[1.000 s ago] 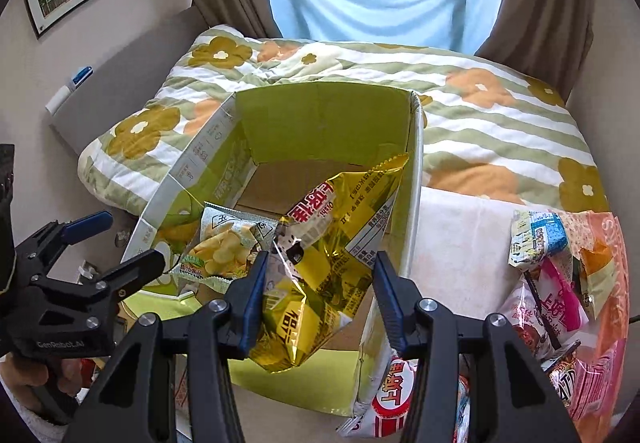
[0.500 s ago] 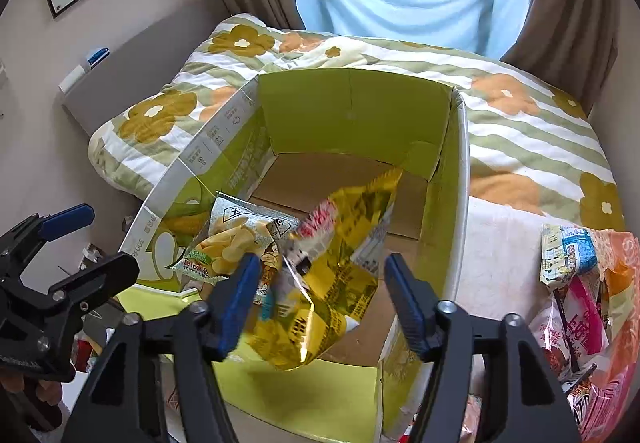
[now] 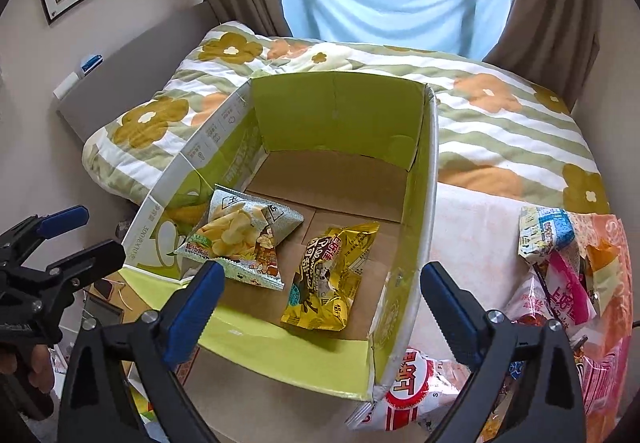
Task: Organize snacks
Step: 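Open the right tool to drop the gold bag into the box, then move both tools back to the snack pile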
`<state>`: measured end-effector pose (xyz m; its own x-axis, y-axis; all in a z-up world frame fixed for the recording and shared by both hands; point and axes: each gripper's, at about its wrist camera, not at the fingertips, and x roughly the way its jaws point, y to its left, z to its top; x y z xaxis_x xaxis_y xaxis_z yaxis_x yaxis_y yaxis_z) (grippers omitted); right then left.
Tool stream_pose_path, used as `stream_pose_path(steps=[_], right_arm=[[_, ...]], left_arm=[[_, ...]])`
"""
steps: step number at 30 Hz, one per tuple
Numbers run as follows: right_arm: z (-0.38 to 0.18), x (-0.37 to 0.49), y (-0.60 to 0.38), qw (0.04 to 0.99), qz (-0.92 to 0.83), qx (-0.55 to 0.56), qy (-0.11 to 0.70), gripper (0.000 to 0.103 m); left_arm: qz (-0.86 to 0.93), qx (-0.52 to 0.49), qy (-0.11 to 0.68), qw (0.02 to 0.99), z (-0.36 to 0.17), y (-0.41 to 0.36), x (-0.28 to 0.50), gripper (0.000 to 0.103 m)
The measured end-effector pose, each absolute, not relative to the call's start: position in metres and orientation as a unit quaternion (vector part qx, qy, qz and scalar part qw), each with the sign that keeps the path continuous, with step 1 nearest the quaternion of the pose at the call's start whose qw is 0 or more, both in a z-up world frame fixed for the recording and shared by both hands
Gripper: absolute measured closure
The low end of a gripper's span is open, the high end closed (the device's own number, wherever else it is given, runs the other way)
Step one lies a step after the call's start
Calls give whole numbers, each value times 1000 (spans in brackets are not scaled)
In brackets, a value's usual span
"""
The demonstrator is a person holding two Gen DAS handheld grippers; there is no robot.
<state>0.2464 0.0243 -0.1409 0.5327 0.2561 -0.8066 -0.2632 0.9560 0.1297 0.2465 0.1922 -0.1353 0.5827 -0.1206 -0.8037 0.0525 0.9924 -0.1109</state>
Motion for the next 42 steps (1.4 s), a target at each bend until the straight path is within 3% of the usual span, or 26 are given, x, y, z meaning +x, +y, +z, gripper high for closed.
stream_pose_path(steps=[13, 26, 42], right_arm=[[-106, 209, -29, 893, 100, 33, 438, 5], [-80, 167, -157, 902, 111, 55, 414, 5], [-141, 159, -247, 888, 157, 21, 431, 5]], left_arm=[[-94, -28, 434, 896, -118, 155, 230, 0], [-71, -62, 450, 888, -119, 35, 190, 0], [-19, -83, 539, 838, -217, -118, 147, 0]])
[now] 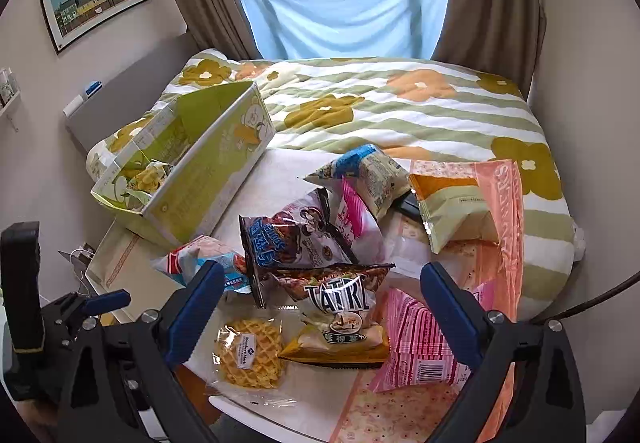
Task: Organize snacks
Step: 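Move both tools back to the snack pile, then grasp the waffle pack with the left tool while the right tool grasps the brown TATRI bag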
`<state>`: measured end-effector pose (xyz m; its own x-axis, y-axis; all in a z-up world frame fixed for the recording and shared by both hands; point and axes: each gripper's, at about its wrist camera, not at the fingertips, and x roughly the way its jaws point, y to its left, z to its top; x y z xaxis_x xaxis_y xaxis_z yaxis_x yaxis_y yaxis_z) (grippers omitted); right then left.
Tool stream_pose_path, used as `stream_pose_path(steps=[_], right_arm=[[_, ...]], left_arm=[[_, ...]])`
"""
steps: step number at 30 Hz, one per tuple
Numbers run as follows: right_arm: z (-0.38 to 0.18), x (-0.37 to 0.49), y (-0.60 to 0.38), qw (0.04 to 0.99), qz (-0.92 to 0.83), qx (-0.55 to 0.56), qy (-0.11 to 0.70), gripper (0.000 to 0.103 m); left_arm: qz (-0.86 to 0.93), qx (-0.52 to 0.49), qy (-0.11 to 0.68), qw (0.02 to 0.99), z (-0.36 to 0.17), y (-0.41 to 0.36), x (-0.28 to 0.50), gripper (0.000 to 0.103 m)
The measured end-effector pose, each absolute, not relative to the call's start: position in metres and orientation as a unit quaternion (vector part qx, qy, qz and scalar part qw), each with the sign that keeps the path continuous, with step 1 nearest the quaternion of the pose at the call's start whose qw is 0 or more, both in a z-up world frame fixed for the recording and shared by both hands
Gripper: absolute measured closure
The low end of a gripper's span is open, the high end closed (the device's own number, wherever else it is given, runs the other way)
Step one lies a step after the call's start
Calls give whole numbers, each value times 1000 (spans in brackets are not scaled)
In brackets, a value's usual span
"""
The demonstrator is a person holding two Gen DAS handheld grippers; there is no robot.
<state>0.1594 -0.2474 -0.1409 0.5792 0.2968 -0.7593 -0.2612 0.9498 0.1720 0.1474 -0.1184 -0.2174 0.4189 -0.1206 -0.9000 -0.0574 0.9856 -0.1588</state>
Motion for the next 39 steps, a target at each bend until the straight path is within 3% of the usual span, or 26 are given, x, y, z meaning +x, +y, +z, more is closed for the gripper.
stream_pose_path(steps=[10, 21, 23, 25, 31, 39], right_arm=[[-194, 165, -250, 868, 160, -9, 470, 7], [-231, 174, -236, 855, 164, -32, 491, 17], [-236, 174, -233, 854, 167, -38, 492, 21], [-241, 177, -231, 848, 168, -40, 500, 31], [-249, 180, -228, 846, 164, -42, 505, 33], [-253, 183, -224, 845, 163, -51, 507, 33]], left_arm=[[-8, -84, 582, 809, -286, -161, 156, 1], [6, -79, 574, 815, -311, -170, 151, 1], [5, -75, 568, 819, -311, -169, 149, 3], [8, -69, 564, 823, -309, -168, 148, 12], [-6, -63, 559, 827, -303, -167, 145, 22], [-17, -67, 558, 827, -297, -145, 143, 27]])
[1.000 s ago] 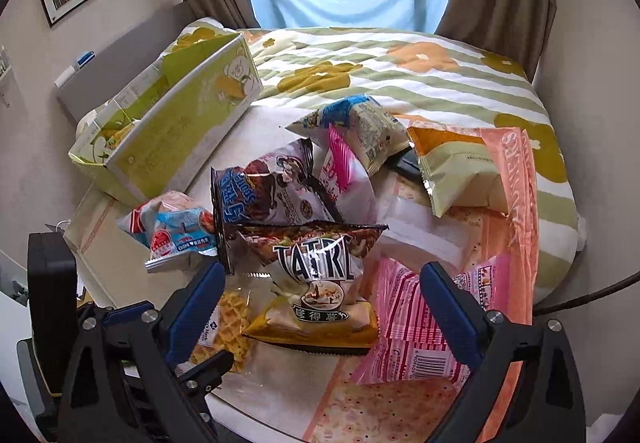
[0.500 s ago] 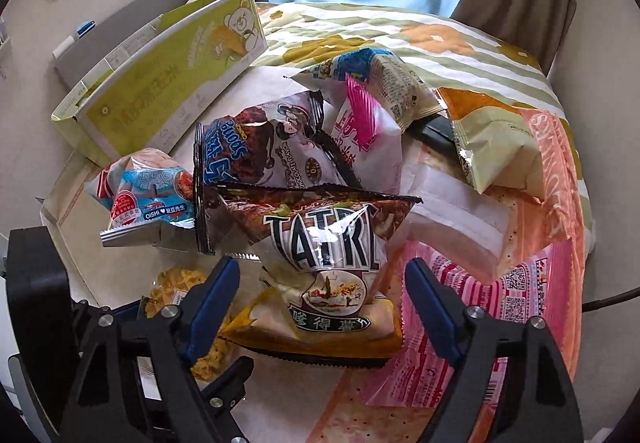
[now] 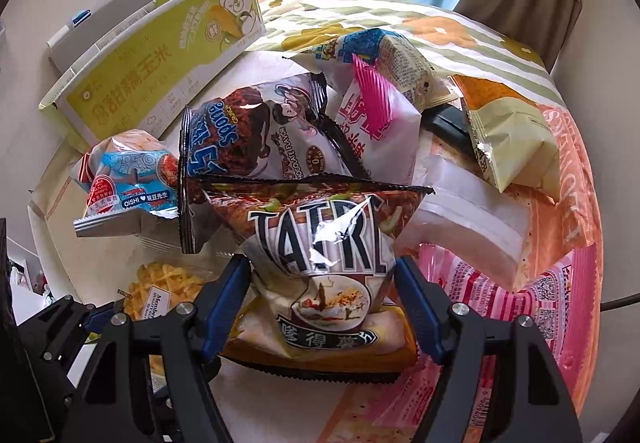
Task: Organize snacks
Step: 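Grasp the waffle pack with the left tool while the right tool grasps the brown TATRI bag, then carry both items over the box and open the left tool to drop the waffle pack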
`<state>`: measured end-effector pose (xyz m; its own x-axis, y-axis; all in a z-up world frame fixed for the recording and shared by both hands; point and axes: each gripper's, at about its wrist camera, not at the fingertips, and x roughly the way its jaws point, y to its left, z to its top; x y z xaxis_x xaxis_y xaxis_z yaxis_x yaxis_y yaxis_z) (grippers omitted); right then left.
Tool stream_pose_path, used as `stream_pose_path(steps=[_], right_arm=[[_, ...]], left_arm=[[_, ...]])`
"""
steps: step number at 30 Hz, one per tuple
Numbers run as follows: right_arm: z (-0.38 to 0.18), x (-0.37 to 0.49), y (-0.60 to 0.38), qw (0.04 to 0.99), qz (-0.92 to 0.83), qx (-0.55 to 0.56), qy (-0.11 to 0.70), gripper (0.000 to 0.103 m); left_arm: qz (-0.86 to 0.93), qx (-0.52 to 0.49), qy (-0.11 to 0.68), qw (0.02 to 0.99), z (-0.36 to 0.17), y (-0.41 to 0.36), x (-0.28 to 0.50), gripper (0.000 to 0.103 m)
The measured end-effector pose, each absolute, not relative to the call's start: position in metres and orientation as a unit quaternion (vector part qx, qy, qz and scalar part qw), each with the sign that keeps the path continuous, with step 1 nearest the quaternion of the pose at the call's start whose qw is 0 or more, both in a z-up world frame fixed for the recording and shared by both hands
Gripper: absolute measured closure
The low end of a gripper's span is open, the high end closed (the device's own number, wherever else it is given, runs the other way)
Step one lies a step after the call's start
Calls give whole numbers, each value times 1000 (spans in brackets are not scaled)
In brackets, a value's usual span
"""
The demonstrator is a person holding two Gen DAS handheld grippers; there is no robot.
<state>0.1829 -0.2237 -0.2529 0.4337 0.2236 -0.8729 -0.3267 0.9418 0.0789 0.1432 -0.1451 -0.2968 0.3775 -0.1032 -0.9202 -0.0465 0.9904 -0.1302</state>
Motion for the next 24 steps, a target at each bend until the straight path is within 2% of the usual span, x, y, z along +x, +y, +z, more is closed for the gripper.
stream_pose_path(steps=[11, 13, 16, 24], right_arm=[[-256, 179, -223, 853, 169, -51, 492, 39], [-256, 178, -224, 853, 172, -45, 491, 46], [-254, 174, -225, 855, 173, -45, 488, 49], [-238, 162, -236, 857, 180, -5, 483, 50]], left_arm=[[-4, -76, 552, 831, -285, -125, 140, 27], [-3, -78, 550, 831, -284, -123, 139, 27], [-4, -76, 546, 834, -281, -123, 136, 28], [-9, -70, 537, 841, -266, -134, 128, 28]])
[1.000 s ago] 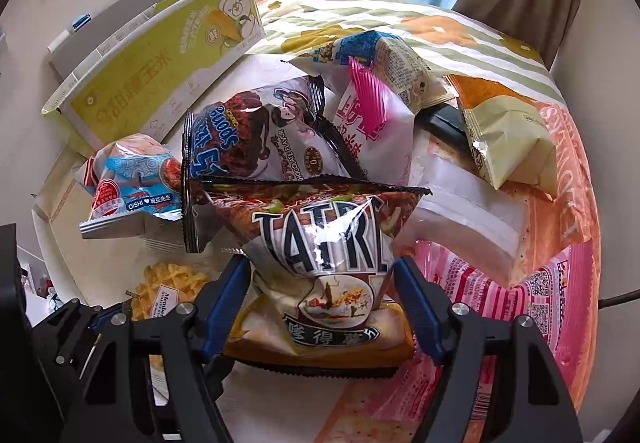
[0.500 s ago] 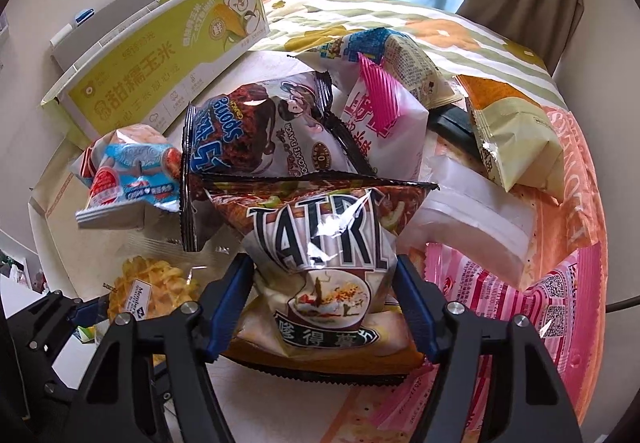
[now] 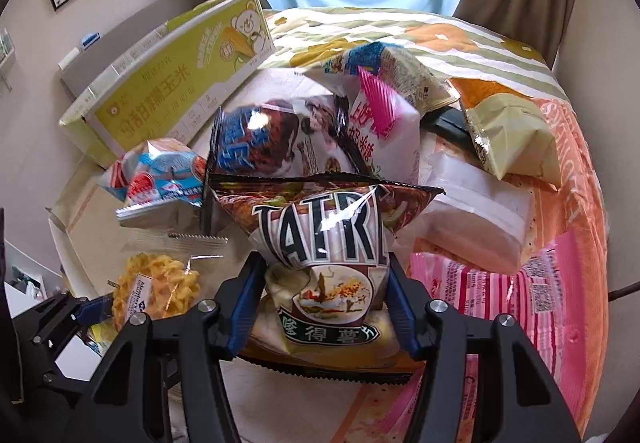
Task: Organize snacks
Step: 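Carry both items over the box and open the left tool to drop the waffle pack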
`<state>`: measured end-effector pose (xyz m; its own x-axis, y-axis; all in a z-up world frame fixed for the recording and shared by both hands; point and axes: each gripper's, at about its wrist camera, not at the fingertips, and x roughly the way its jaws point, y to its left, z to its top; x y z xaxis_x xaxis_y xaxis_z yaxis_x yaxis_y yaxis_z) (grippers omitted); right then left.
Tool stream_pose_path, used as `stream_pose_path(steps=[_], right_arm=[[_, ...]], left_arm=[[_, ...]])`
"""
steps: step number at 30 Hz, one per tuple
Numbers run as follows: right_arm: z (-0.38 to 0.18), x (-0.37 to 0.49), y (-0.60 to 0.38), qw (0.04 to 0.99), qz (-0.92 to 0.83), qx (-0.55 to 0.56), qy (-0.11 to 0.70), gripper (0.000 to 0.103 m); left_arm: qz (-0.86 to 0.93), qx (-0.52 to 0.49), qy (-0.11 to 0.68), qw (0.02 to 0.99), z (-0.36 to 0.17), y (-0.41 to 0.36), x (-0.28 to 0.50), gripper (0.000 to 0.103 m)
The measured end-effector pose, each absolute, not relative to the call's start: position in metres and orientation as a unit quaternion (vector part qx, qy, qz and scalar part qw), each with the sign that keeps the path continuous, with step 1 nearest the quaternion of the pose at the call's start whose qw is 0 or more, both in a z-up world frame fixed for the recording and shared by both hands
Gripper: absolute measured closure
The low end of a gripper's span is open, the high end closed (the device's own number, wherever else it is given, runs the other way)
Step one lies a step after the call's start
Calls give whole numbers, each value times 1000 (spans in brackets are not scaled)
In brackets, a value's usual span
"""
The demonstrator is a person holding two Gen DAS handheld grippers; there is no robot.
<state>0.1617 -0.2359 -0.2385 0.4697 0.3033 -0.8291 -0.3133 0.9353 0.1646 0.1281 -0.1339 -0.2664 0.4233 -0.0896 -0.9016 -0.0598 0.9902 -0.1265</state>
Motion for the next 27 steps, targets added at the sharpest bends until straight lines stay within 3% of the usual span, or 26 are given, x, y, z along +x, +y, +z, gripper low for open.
stream_pose_path(steps=[14, 27], right_arm=[[-167, 157, -243, 871, 208, 49, 442, 50], [-89, 168, -228, 895, 227, 31, 383, 49]], left_arm=[[-24, -63, 496, 866, -193, -138, 115, 28], [-10, -92, 426, 900, -122, -99, 137, 28]])
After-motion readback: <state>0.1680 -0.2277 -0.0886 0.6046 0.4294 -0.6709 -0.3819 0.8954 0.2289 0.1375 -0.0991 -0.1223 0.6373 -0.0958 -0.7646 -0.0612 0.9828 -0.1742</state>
